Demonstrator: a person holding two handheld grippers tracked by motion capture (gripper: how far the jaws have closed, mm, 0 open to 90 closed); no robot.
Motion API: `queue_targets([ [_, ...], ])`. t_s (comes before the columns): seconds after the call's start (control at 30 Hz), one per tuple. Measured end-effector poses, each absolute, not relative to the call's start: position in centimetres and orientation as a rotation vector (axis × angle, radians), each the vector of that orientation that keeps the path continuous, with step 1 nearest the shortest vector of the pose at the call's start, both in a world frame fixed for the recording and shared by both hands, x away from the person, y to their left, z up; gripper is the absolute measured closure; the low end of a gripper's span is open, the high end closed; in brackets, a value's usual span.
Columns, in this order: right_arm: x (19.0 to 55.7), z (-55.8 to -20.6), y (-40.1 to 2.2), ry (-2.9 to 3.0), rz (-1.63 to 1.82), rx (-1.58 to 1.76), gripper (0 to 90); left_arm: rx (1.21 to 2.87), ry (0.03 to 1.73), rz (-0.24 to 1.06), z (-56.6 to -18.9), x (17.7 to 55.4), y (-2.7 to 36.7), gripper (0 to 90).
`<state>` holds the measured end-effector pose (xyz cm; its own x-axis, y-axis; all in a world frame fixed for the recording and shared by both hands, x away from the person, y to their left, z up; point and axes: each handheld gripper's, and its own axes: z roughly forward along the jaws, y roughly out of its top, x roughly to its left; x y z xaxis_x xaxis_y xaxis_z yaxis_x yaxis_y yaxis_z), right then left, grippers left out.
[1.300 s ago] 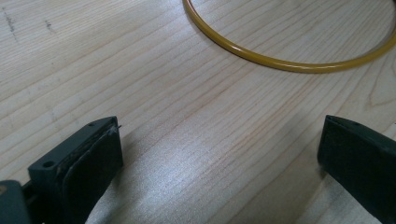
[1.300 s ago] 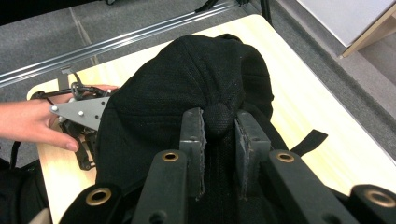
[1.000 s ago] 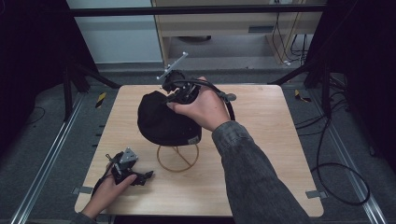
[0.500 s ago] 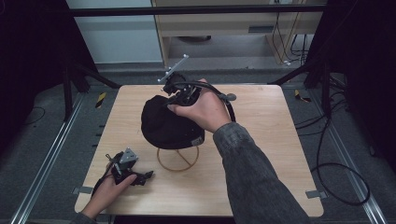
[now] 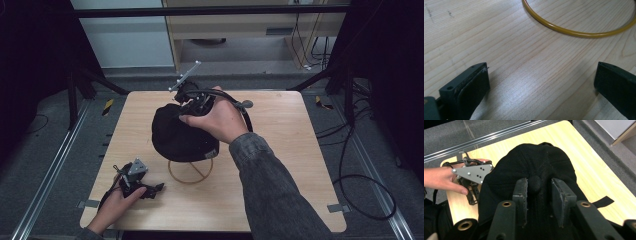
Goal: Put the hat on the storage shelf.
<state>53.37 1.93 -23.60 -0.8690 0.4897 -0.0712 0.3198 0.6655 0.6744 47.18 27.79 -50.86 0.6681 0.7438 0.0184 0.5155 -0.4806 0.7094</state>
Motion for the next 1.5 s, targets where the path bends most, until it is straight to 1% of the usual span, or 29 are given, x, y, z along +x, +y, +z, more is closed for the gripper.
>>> queue_targets([
  [0.1, 53.2, -23.7, 1.9, 2.634, 1.0, 0.648, 64.5, 2.19, 0.967, 0.426, -50.9, 47.2, 27.8, 0.0],
  [0.2, 53.1, -23.8, 1.9, 2.635, 0.991, 0.657, 61.4, 2.191, 0.967, 0.426, -50.9, 47.2, 27.8, 0.0],
  [0.97, 52.1, -23.9, 0.4, 2.593, 1.05, 0.683, 56.7, 2.191, 0.967, 0.426, -50.9, 47.2, 27.8, 0.0],
  [1.33, 51.4, -23.9, -1.0, 2.554, 1.077, 0.709, 46.6, 2.191, 0.967, 0.426, -50.9, 47.2, 27.8, 0.0],
  [1.37, 51.3, -24.0, -1.3, 2.54, 1.085, 0.715, 44.4, 2.191, 0.967, 0.426, -50.9, 47.2, 27.8, 0.0],
  [1.4, 51.3, -24.0, -1.3, 2.54, 1.085, 0.715, 44.4, 2.191, 0.967, 0.426, -50.9, 47.2, 27.8, 0.0],
  [1.43, 51.2, -24.0, -1.6, 2.531, 1.088, 0.725, 41.4, 2.191, 0.967, 0.426, -50.9, 47.2, 27.8, 0.0],
  [1.5, 51.1, -24.0, -1.7, 2.524, 1.091, 0.729, 40.7, 2.19, 0.967, 0.426, -50.9, 47.2, 27.8, 0.0],
])
